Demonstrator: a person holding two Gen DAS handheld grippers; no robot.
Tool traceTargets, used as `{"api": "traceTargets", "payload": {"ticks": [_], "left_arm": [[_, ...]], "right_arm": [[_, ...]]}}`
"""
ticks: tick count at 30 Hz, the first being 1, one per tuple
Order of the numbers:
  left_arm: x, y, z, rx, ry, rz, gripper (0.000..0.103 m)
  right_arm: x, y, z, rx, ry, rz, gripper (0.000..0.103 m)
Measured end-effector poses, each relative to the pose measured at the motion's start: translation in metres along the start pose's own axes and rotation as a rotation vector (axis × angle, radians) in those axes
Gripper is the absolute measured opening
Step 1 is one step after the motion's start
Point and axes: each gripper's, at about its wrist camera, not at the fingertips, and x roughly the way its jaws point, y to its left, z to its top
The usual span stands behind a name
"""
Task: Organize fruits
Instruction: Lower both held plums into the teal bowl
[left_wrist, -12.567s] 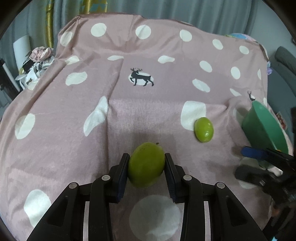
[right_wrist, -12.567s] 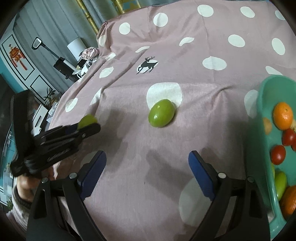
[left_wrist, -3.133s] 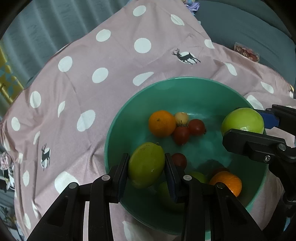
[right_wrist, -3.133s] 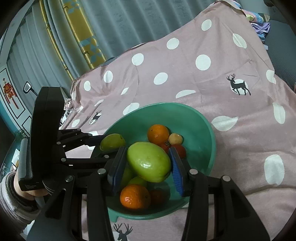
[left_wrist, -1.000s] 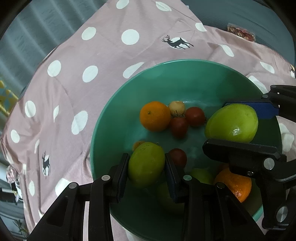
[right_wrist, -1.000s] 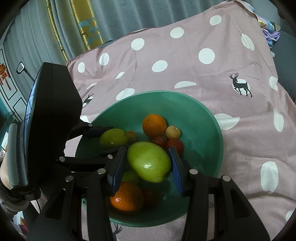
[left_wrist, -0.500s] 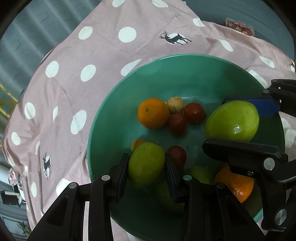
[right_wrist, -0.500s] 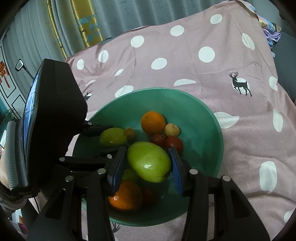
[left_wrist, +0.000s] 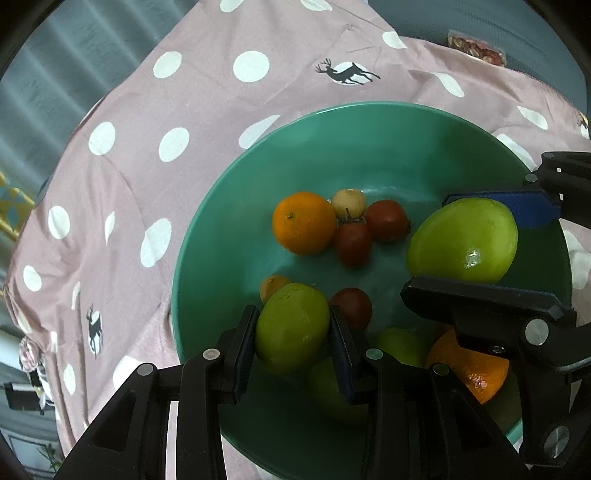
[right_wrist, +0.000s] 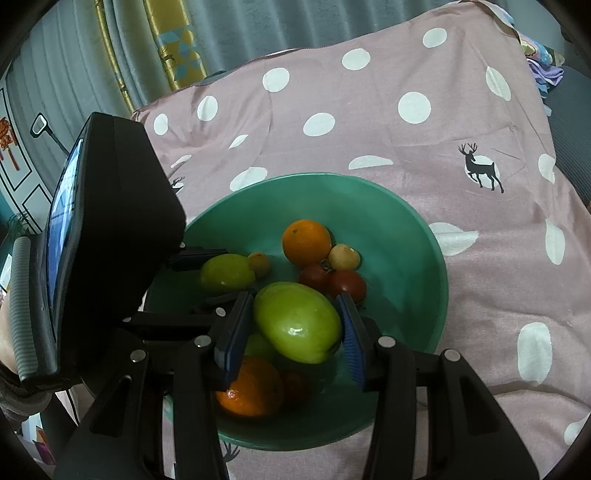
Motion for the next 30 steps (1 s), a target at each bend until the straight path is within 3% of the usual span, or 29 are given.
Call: {"api": "traceTargets", "payload": {"ticks": [30], "left_arm": [[0.0025, -0.0015, -0.0033, 0.010, 0.024, 0.010, 0.037]], "right_arm": [[0.0025, 0.0030, 0.0001, -0.017, 0.025, -0.004, 0.047]]}}
